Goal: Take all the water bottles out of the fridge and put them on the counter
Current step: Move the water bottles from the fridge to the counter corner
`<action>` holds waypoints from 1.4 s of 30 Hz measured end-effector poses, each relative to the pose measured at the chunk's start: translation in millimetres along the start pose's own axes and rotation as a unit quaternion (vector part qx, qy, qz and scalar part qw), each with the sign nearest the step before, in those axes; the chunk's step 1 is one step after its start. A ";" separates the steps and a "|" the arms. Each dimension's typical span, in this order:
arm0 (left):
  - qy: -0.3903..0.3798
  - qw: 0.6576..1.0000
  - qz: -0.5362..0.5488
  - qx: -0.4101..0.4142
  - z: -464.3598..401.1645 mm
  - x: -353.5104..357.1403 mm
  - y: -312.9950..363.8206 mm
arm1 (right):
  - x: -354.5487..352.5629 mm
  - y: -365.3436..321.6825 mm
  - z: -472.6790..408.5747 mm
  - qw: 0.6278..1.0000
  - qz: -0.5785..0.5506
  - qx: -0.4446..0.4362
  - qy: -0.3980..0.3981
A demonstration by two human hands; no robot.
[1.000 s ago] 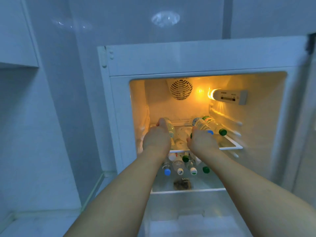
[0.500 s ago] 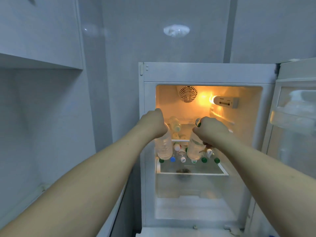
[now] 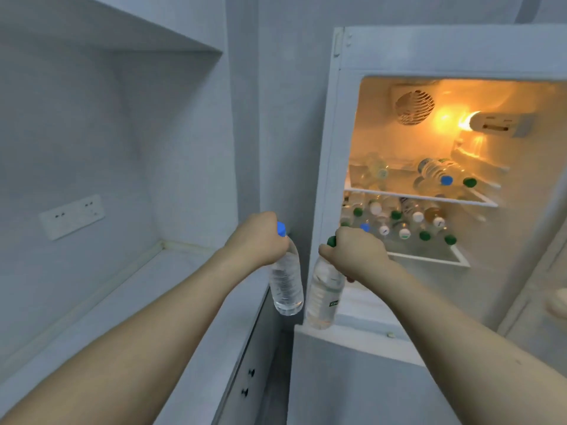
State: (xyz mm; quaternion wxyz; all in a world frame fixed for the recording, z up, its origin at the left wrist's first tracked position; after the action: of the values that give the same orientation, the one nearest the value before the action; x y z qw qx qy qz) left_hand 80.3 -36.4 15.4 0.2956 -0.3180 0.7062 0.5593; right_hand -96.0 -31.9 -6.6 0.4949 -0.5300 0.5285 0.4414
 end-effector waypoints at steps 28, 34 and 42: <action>0.294 0.865 0.036 -0.404 266.8 -64.8 -236.3 | 161.7 -293.2 80.3 0.884 -0.220 -0.370 -0.183; 0.342 0.816 0.029 -0.465 363.1 -90.0 -239.1 | 150.9 -351.7 163.1 0.831 -0.213 -0.472 -0.205; 0.393 0.767 0.017 -0.507 514.9 -134.7 -233.7 | 120.3 -412.2 303.8 0.780 -0.209 -0.555 -0.201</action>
State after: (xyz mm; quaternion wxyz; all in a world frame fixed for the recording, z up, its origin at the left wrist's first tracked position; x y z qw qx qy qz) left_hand 378.3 442.9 -123.9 -0.2209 -0.6016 0.3796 0.6672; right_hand 338.1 234.4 -138.5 0.2906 -0.7098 -0.0432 0.6402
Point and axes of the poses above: each hand's wrist, its own z-axis away from the middle knuckle, its own x-axis out of the palm, y = z × x, the point moved 10 cm from there along -z, towards the middle knuckle, and after that the axes turned 11 degrees about z, right-handed, at the moved point
